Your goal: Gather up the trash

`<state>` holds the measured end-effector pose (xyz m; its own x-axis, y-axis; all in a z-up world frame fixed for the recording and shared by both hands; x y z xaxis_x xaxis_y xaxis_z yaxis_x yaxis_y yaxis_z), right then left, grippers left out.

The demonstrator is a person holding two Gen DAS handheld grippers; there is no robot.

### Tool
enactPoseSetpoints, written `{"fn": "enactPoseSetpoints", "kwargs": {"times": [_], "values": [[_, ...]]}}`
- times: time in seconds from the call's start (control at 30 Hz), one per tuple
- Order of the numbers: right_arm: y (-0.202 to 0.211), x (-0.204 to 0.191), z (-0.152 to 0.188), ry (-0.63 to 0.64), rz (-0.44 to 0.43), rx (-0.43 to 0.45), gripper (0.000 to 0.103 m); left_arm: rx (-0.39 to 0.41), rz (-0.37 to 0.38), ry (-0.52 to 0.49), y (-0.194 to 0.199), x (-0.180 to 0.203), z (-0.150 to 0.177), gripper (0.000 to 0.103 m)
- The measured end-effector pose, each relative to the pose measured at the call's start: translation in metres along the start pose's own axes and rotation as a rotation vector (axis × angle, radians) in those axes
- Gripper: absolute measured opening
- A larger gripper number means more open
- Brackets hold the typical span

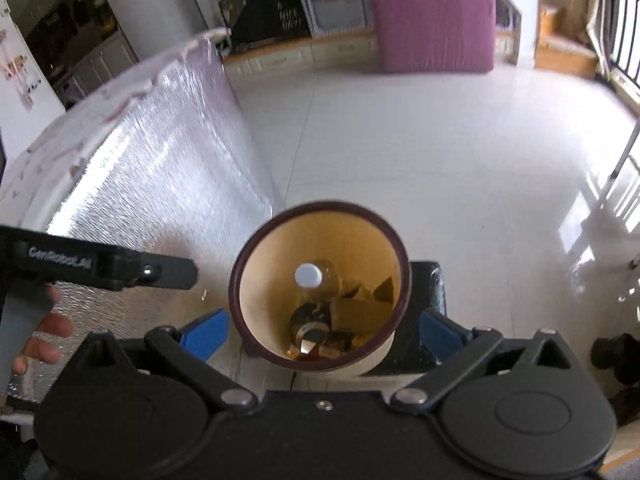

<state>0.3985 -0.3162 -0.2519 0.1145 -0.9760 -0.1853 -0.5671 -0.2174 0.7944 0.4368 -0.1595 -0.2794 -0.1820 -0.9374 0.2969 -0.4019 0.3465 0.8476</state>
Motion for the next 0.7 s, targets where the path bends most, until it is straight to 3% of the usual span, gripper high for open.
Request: {"fn": "enactPoseSetpoints", "kwargs": {"times": [0.7], "values": [[0.133, -0.034, 0.02, 0.03, 0.076, 0.289, 0.103, 0.385, -0.124, -0.009, 0.165, -0.004, 0.062, 0.103]]}}
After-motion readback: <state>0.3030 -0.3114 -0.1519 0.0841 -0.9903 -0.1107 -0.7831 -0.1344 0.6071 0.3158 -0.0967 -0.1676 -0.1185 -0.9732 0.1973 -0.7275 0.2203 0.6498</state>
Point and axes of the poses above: each gripper's, at about its wrist camera, not at the fingertips, and y roughly against the way its jaws point, x to its right, z to its underside, the point moved 10 cm from there along -y, roughly the way its jaws point, and after that the axes turned 3 degrees about y, right-handed, at the moved point
